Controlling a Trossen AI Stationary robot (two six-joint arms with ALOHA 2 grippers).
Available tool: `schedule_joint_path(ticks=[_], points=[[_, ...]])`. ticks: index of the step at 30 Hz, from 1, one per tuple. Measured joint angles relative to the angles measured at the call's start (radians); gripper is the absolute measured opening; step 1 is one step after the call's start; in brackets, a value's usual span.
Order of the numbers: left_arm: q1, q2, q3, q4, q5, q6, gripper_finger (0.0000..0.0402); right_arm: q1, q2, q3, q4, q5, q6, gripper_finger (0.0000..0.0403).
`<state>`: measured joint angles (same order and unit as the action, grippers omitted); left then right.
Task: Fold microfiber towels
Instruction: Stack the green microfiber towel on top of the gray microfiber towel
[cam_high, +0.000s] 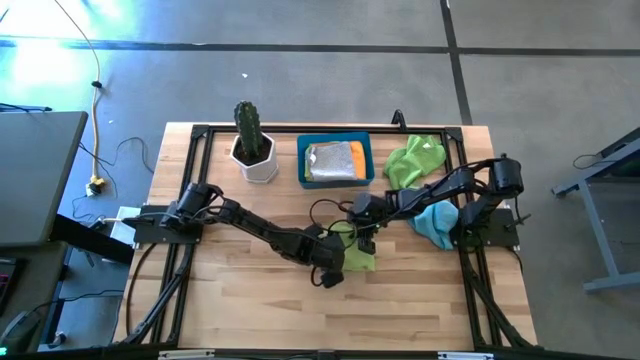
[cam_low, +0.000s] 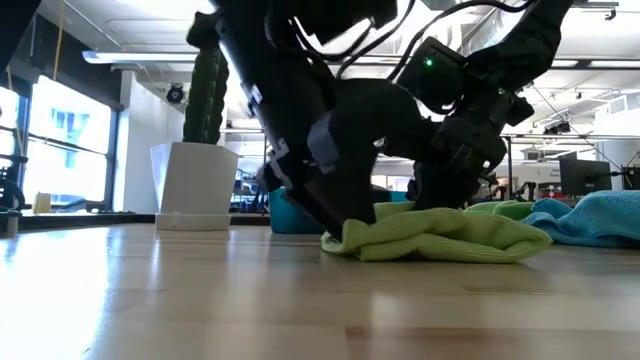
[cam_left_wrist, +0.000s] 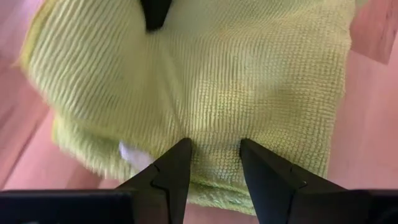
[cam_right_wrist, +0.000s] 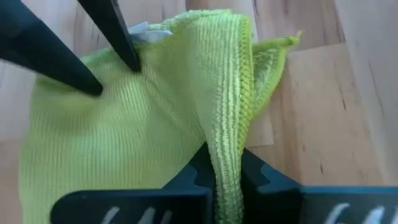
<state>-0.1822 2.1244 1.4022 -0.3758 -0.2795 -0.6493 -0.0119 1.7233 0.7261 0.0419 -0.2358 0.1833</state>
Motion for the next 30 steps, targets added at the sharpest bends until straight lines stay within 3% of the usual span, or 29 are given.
schedule_joint_path(ticks=[6, 12, 21, 30], points=[[-0.019, -0.044, -0.004, -0.090, 0.021, -0.141, 0.0133, 0.006, -0.010, 0.002, -0.010, 0.005, 0.021, 0.0009], [-0.036, -0.124, -0.001, -0.219, 0.025, -0.279, 0.0133, 0.008, -0.055, 0.074, -0.151, 0.014, -0.053, 0.0004], [-0.052, -0.277, -0.001, -0.371, -0.048, -0.422, 0.0133, 0.000, -0.058, 0.308, -0.429, 0.209, -0.321, 0.0002], [-0.041, -0.446, -0.001, -0.511, -0.187, -0.373, 0.0133, -0.101, -0.021, 0.455, -0.430, 0.347, -0.580, 0.0001]])
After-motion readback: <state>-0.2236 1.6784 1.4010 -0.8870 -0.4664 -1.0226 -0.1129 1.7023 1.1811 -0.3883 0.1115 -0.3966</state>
